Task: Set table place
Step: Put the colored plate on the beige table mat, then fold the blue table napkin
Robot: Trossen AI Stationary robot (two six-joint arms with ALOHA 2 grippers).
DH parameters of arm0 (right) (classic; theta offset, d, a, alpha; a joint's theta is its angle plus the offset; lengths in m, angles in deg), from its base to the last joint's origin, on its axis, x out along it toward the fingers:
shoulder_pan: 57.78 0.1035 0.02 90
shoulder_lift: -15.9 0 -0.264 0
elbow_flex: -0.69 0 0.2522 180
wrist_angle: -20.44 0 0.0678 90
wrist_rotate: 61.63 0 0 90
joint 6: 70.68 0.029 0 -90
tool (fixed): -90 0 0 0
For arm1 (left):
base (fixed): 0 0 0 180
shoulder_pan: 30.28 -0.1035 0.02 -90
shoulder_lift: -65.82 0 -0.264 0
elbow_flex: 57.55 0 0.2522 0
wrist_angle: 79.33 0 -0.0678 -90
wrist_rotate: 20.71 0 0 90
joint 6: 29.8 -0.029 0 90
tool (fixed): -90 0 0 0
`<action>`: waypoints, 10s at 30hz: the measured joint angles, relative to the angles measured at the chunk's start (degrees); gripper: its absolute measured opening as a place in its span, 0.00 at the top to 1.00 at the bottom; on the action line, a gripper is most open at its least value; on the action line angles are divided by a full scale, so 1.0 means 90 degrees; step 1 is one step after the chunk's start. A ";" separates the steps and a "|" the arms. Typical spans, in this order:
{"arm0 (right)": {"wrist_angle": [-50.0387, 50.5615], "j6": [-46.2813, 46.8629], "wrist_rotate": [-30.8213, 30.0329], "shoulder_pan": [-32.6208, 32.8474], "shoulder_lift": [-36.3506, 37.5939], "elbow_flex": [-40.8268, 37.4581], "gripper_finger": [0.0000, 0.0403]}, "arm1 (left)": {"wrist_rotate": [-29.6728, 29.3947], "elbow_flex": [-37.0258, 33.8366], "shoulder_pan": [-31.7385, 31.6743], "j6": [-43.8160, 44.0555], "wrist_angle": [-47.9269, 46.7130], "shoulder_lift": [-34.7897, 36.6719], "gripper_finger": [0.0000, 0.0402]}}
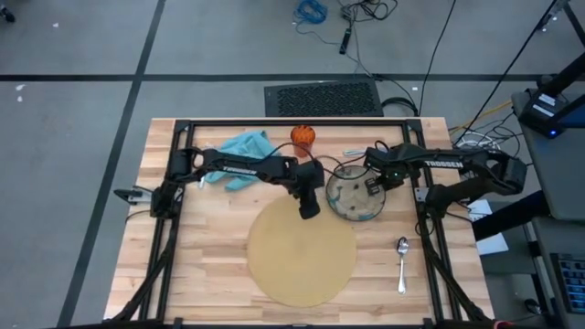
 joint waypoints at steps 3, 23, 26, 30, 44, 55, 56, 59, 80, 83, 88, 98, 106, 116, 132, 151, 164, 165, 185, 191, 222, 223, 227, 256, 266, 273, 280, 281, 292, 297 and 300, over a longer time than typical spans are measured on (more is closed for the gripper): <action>0.0157 0.0003 -0.0116 -0.0022 0.0045 0.0000 1.00 | 0.0364 -0.0300 -0.0464 0.0812 0.0834 -0.0002 0.83; 0.0178 0.0047 0.0024 -0.0023 0.0041 0.0000 1.00 | 0.1099 -0.0506 -0.0811 0.2850 0.2073 -0.0075 0.78; 0.0145 0.0044 0.0052 -0.0022 0.0039 0.0000 1.00 | 0.1107 -0.0506 -0.0811 0.2863 0.2020 -0.0075 0.72; 0.0099 0.0020 0.0108 -0.0024 0.0033 -0.0085 1.00 | 0.1072 -0.0486 -0.0811 0.3063 0.2003 -0.0173 0.65; -0.0418 0.0223 0.0242 0.0120 0.0103 -0.0808 1.00 | 0.0974 -0.0387 -0.0601 0.3008 0.2018 -0.0384 0.62; -0.0447 0.0134 0.0293 0.0121 0.0127 -0.0784 1.00 | 0.0865 -0.0285 -0.0382 0.2594 0.2051 -0.0357 0.62; -0.0455 0.0127 0.0302 0.0121 0.0127 -0.0784 1.00 | 0.0829 -0.0285 -0.0363 0.2510 0.2053 -0.0357 0.62; -0.0478 0.0124 0.0311 0.0121 0.0126 -0.0784 1.00 | 0.0753 -0.0285 -0.0324 0.2469 0.2047 -0.0352 0.62; -0.1815 0.0102 0.1267 0.0597 0.0115 -0.0579 1.00 | 0.0203 -0.0273 -0.0398 0.2188 0.1463 -0.0328 0.62; -0.1572 0.0102 0.1138 0.0588 0.0115 -0.0597 1.00 | -0.0101 -0.0282 -0.0375 0.1803 0.1358 -0.0195 0.63; -0.1310 0.0061 0.1002 0.0585 0.0120 -0.0590 1.00 | -0.0689 -0.0041 -0.0250 0.1629 0.0373 0.0252 0.63; -0.0998 -0.0057 -0.0165 0.0657 0.0596 -0.0182 1.00 | -0.0768 -0.0017 -0.0307 0.2024 -0.0626 0.0268 0.63; -0.0814 -0.0126 -0.0149 0.1014 0.1840 0.0276 1.00 | -0.0571 -0.0032 -0.0462 0.2175 -0.0571 0.0114 0.63; -0.0995 -0.0134 -0.0150 0.1375 0.2649 0.0308 1.00 | -0.0214 -0.0032 -0.0493 0.2316 -0.0216 -0.0151 0.63; -0.1951 -0.0123 0.0035 0.1836 0.2828 0.0308 1.00 | 0.0061 -0.0030 -0.0533 0.1851 0.0511 -0.0414 0.94; -0.1817 -0.0293 0.0357 0.1833 0.2880 0.0308 1.00 | 0.1807 0.0811 -0.0694 0.1726 0.0878 -0.0055 1.00; -0.1497 -0.0812 0.0545 0.2289 0.2828 0.0160 0.91 | 0.1705 0.1427 -0.0600 0.1114 -0.0534 -0.0012 1.00; -0.1509 -0.0835 0.0548 0.2309 0.2823 0.0160 0.87 | 0.1710 0.1427 -0.0600 0.1115 -0.0541 -0.0012 1.00; -0.2270 -0.0813 0.0506 0.2382 0.2080 -0.0379 0.51 | 0.1009 0.1344 0.0233 0.0813 -0.3018 0.1030 1.00; -0.2430 -0.0823 0.0516 0.2418 0.2099 -0.0379 0.51 | 0.0874 0.0838 0.1017 0.1021 -0.3522 0.1047 1.00; -0.2966 -0.0723 0.0545 0.2722 0.2099 -0.0379 0.51 | 0.0525 -0.0836 0.2232 0.1692 -0.1639 0.1035 1.00; -0.2966 -0.0721 0.0545 0.2722 0.2099 -0.0379 0.51 | 0.0522 -0.0836 0.2234 0.1692 -0.1633 0.1035 1.00; -0.2977 -0.0680 0.0545 0.2721 0.2099 -0.0379 0.51 | 0.0302 -0.0836 0.2234 0.1639 -0.1631 0.1035 1.00; -0.3491 -0.0995 0.0510 0.2720 0.2097 -0.0379 0.51 | -0.0773 -0.0649 0.2014 0.1671 -0.3039 0.1060 0.72; -0.5082 -0.0751 0.0520 0.2823 0.2088 -0.0277 0.51 | -0.3418 0.0020 0.2007 0.1587 -0.5024 0.2810 0.72; -0.5944 -0.1260 0.0494 0.3019 0.1545 -0.0277 0.51 | -0.5547 -0.1108 0.2746 0.3547 -0.4872 0.5016 0.72; -0.7428 -0.2312 -0.0171 0.3012 0.0582 -0.0277 0.51 | -0.6698 -0.3450 0.3096 0.4302 -0.3367 0.5982 0.72; -0.7566 -0.2429 -0.0164 0.2991 0.0433 -0.0277 0.51 | -0.6697 -0.3805 0.3054 0.4678 -0.3136 0.5956 0.72; -0.8127 -0.2503 -0.0157 0.2900 -0.0425 -0.0277 0.51 | -0.6585 -0.5390 0.1848 0.3873 -0.0783 0.5124 0.72; -0.8199 -0.2233 -0.0159 0.2900 -0.0585 -0.0277 0.51 | -0.5834 -0.5390 0.0847 0.3054 -0.0407 0.4650 0.72; -0.8198 -0.2159 -0.0161 0.2900 -0.0636 -0.0277 0.51 | -0.5699 -0.5390 0.0664 0.2583 0.0028 0.4236 0.72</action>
